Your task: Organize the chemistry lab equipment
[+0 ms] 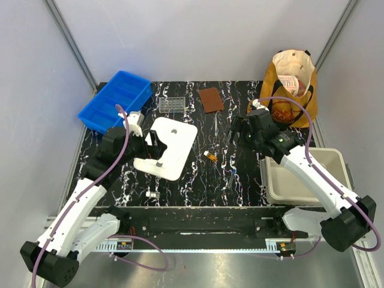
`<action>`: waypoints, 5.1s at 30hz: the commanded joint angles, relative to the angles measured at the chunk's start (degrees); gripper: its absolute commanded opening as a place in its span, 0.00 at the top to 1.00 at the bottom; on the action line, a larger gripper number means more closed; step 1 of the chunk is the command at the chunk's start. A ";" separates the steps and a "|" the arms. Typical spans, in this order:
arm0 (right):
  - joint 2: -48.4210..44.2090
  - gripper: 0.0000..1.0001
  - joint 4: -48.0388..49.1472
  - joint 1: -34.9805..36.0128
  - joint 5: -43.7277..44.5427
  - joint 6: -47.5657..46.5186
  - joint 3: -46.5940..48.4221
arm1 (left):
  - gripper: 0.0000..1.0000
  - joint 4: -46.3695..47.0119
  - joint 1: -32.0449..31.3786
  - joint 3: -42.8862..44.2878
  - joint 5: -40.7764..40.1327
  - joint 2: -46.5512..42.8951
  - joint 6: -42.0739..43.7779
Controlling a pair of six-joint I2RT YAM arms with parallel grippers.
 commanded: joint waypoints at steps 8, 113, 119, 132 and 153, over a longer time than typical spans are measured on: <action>-0.44 0.00 1.81 0.35 0.81 0.26 0.35 | 0.01 2.38 0.23 -0.35 -1.37 -1.41 -0.56; 7.12 0.76 50.50 13.97 -32.24 1.05 -11.78 | 0.49 26.19 -2.94 -3.78 26.76 10.80 -30.36; 8.43 0.76 51.55 13.97 -33.38 1.49 -11.69 | 0.58 28.39 -3.12 -4.13 26.58 11.86 -30.88; 7.74 0.55 52.52 14.24 -31.98 2.46 -13.62 | 0.99 24.90 -3.12 -2.21 23.43 12.56 -30.90; -13.71 0.00 36.09 14.15 -19.15 -7.11 -16.97 | 1.00 -5.36 33.52 32.16 -11.29 35.21 -11.55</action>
